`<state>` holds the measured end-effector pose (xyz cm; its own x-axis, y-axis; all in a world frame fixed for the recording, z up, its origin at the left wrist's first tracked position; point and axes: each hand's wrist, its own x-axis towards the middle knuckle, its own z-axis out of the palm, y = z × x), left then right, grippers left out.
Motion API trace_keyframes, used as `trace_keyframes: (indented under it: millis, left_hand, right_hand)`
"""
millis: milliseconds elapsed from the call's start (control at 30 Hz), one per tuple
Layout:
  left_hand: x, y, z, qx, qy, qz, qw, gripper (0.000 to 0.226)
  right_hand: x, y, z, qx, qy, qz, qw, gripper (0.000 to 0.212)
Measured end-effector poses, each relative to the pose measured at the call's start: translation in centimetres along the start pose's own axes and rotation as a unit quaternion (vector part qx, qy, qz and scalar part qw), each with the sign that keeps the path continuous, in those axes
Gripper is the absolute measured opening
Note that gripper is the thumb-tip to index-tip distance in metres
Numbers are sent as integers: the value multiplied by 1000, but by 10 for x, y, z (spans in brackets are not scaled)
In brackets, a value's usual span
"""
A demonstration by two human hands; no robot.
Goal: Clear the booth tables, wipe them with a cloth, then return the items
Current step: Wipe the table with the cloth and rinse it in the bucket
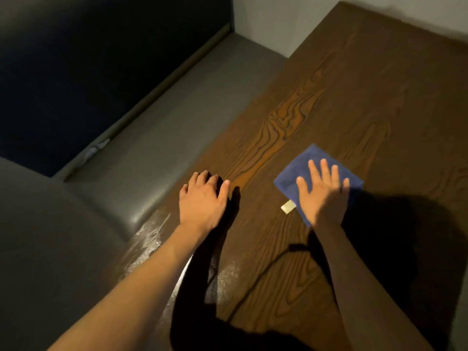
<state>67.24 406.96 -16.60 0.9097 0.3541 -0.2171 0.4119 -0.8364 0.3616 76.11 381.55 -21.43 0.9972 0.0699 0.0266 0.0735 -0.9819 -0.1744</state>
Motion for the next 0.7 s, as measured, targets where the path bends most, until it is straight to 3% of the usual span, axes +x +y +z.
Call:
trace_keyframes:
  millis: [100, 400, 700]
  left_hand:
    - [-12, -34, -10, -22, -5, -18, 1000, 51]
    - [-40, -124, -61, -240, 10, -55, 969, 46]
    - [-90, -179, -81, -260, -59, -4, 964, 46]
  right_hand:
    - [6, -59, 1, -2, -52, 69, 996, 60]
    - [-128, -244, 26, -12, -92, -83, 992, 65]
    - [-247, -301, 36, -35, -121, -183, 975, 63]
